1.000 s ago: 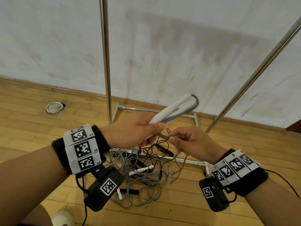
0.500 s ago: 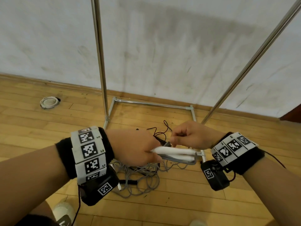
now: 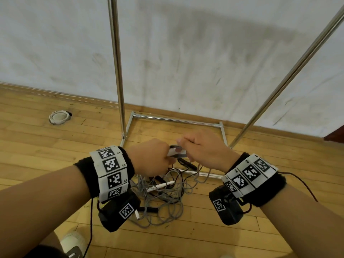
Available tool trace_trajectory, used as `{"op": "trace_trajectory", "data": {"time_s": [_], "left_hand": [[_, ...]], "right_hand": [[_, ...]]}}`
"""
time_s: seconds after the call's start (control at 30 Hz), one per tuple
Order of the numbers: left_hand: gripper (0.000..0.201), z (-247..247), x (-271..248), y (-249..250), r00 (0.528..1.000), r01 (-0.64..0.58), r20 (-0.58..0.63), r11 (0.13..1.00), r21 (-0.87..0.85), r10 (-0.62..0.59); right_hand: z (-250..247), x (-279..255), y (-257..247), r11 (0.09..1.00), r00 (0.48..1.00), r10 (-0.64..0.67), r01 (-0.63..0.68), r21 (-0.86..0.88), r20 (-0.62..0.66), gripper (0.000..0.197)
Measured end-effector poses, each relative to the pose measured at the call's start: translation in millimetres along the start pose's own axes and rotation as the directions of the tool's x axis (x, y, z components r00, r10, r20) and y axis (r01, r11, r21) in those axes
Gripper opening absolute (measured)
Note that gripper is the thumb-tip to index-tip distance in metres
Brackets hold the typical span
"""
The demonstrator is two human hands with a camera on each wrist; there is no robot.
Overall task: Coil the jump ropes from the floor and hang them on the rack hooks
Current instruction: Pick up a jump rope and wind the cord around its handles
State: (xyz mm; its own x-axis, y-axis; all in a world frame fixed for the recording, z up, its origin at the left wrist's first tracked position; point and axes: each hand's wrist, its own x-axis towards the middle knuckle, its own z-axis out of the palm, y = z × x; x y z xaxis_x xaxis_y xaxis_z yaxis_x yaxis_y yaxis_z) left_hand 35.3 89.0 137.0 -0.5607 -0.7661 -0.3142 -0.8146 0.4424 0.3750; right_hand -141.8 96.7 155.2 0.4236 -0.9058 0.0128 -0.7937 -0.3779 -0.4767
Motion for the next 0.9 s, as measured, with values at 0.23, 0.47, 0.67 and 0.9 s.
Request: {"op": "trace_trajectory", "data": {"time_s": [0.23,0.47,0.67,0.9], "left_hand": [[0.031,-12,2,-9,0.981,-0.013,-0.195,1.0,-0.026,0.008],[0.03,-29,3,-11,0.958,-0.056,-0.283,0.95,-0.307,-0.035],[0.021,-34,-8,-10,0.983,-0.107,-0.184,0.896,-0.431,0.028],[0.02,-35,-22,5,0.978,-0.202,-0.143,0.865,-0.459,0.153]], "right_hand": [[6,-3,0,0.822,0.983,0.15,-0.181,0.539,0.102,0.009],[18,-11,5,0.755,0.992,0.121,-0.064,0.652,-0.043,0.004],[17,-29,17,0.695,0.994,0.105,-0.068,0.716,-0.008,0.016],[18,-45,20,0.728,0.998,0.063,-0.044,0.684,-0.003,0.018]]}}
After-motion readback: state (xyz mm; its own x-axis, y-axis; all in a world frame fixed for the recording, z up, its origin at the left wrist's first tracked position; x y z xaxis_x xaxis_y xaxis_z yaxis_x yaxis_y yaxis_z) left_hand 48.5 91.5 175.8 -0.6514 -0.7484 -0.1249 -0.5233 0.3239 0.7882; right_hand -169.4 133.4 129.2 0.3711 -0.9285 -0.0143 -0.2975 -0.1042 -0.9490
